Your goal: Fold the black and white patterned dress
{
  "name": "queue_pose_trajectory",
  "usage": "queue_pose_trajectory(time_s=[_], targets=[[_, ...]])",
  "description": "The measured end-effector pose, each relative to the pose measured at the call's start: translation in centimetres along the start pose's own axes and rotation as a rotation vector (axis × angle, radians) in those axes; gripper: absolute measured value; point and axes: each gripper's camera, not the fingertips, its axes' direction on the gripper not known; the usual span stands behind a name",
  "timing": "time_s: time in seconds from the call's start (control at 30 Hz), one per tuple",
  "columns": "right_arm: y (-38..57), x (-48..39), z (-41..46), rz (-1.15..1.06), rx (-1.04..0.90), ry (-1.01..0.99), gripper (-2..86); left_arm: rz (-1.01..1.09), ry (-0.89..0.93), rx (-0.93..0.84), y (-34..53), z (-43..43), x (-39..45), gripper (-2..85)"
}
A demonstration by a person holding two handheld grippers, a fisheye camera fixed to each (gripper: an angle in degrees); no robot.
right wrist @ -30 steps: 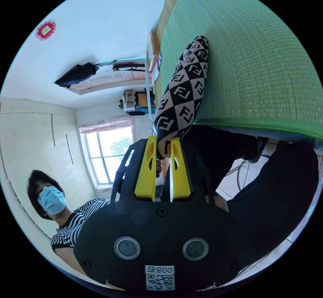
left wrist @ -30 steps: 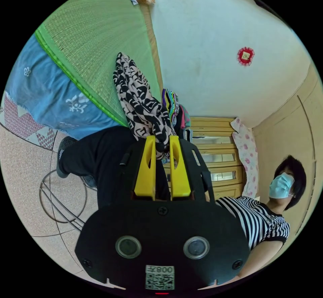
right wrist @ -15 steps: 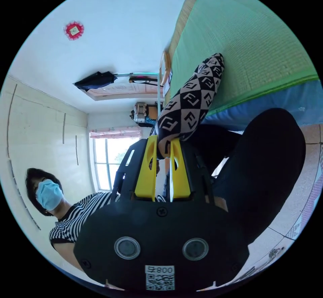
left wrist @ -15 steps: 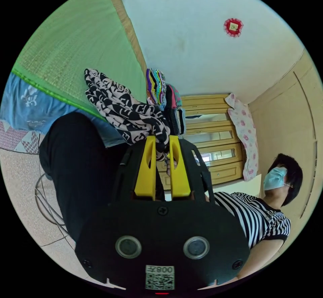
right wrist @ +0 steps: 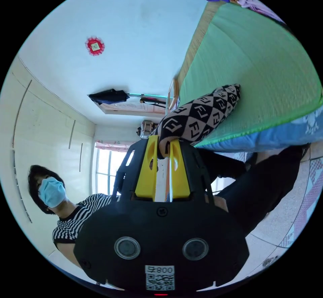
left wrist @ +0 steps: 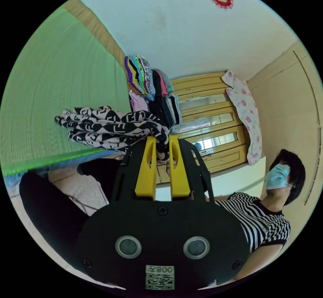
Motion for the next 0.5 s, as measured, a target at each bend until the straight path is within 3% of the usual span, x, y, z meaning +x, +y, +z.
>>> queue_pose_trajectory(time_s=[0.23,0.5], targets=[[-12.5,-2.5,-12.4,-0.109,0.073,0.062,5.3,0.140,-0.019,-0.050,-11.5,14.6,-10.4,6.7],[-26.2,-8.5,-33.4,-0.296,0.210,0.209,5.7,0.333,0.028,-0.062,-23.2,34.1,-20.4,6.8]])
